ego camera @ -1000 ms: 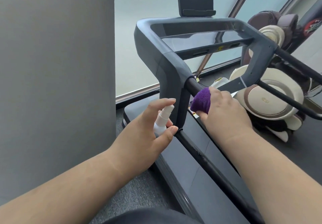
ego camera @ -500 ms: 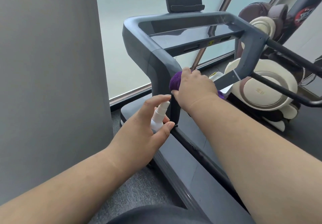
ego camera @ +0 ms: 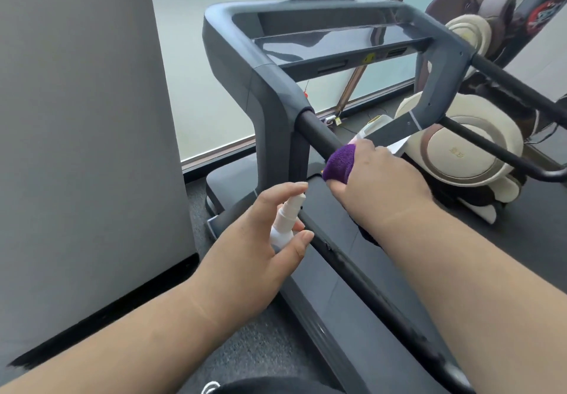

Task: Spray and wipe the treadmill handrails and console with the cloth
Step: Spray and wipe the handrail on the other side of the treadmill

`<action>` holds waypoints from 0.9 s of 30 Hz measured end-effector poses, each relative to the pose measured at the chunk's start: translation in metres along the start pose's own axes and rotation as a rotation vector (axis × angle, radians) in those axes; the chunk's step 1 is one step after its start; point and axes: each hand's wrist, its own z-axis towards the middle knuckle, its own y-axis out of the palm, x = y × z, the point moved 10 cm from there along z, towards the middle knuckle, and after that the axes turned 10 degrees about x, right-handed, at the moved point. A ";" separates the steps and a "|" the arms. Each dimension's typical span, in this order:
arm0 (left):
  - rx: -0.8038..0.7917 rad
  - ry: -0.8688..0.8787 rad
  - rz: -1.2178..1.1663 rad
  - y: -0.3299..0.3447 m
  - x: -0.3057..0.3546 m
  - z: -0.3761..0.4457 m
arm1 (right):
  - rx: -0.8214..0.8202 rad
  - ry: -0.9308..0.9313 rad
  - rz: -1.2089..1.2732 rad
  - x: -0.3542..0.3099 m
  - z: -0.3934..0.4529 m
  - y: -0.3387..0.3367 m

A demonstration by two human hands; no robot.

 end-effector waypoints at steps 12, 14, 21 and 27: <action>0.044 0.055 0.124 -0.020 0.010 0.023 | -0.036 -0.027 0.047 -0.063 0.064 0.014; 0.042 0.056 0.111 -0.014 0.016 0.022 | -0.063 -0.020 0.096 -0.052 0.058 0.014; -0.045 0.073 0.084 0.023 0.035 0.008 | -0.196 0.059 0.152 -0.008 0.028 0.017; -0.057 0.078 0.097 0.044 0.057 -0.008 | -0.220 0.038 0.204 0.025 -0.008 0.009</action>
